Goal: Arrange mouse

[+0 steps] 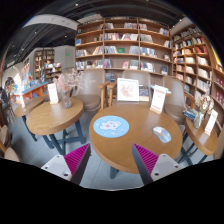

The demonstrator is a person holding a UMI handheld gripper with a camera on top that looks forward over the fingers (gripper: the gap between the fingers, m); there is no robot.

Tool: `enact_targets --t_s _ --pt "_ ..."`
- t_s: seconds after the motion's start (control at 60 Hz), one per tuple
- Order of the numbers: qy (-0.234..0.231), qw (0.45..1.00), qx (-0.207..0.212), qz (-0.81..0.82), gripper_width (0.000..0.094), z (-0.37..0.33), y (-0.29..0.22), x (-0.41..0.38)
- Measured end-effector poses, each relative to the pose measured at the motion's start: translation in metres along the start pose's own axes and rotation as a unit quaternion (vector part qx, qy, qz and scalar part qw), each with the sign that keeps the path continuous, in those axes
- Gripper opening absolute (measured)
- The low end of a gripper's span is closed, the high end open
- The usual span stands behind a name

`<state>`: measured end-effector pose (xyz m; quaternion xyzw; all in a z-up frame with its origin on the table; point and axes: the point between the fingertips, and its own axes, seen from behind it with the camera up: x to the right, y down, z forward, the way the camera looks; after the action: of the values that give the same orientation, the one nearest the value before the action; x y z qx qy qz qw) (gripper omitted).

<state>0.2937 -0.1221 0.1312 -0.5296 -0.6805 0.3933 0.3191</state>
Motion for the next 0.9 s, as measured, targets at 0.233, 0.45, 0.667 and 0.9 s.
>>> enact_targets --t_s 0.233,0.45,0.667,0.9 --pt "0.061 0.998 -0.010 0.019 0.0854 0.021 0.015 0.089" --pt "0.124 0.991 -0.029 0.036 0.0854 0.034 0.033 0.176" --pt "0.153 0.987 -0.034 0.039 0.0855 0.054 0.041 0.226" --pt "0.155 0.986 -0.043 0.053 0.0854 0.095 0.047 0.258"
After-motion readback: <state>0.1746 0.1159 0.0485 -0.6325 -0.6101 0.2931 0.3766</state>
